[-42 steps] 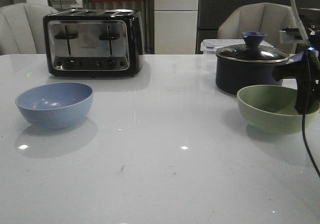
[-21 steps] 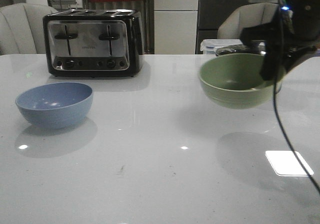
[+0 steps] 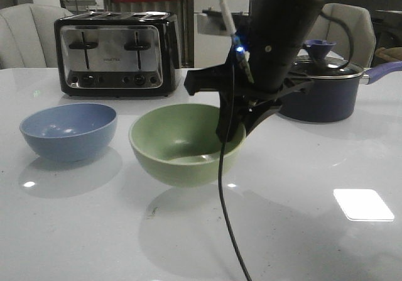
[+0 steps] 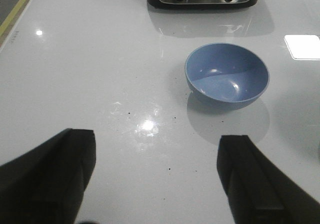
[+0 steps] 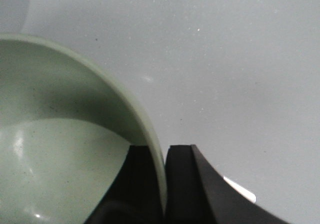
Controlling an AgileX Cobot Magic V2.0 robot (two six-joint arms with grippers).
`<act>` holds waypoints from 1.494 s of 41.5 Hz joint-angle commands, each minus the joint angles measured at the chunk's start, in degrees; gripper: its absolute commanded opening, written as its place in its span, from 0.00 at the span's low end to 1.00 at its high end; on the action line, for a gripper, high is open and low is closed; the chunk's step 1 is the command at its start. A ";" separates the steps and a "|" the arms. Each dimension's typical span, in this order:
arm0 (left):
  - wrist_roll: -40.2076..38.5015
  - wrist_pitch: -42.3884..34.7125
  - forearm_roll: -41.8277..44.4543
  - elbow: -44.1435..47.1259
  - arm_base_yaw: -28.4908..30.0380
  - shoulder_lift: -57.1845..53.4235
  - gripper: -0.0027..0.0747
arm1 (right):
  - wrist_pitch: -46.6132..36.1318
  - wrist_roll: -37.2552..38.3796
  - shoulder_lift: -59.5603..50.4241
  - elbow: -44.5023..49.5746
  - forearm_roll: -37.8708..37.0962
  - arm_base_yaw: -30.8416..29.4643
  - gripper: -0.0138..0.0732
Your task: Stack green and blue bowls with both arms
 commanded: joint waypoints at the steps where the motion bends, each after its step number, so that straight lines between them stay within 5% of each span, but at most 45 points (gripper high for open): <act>1: -0.33 -4.39 0.27 -1.56 0.09 0.51 0.76 | -2.47 -0.14 -1.48 -1.84 0.15 -0.12 0.26; 6: -0.33 -4.39 0.27 -1.56 0.09 0.51 0.76 | -1.93 -0.14 -0.48 -1.84 -1.11 -0.12 0.33; 17: -0.33 -4.39 0.27 -1.56 0.09 0.51 0.76 | -1.03 -0.14 -1.54 -2.05 -6.12 -0.19 0.68; 27: -0.33 -4.69 0.27 -1.56 0.09 0.51 0.76 | -1.51 -0.61 -12.12 0.65 -7.62 0.89 0.69; 46: 0.17 -7.39 0.56 -1.56 -0.82 0.77 0.76 | -3.05 -5.43 -42.42 21.38 -7.36 8.52 0.68; 62: 0.79 -2.92 1.76 -6.54 -5.18 15.14 0.76 | -0.36 -5.43 -61.86 30.87 -6.84 8.52 0.68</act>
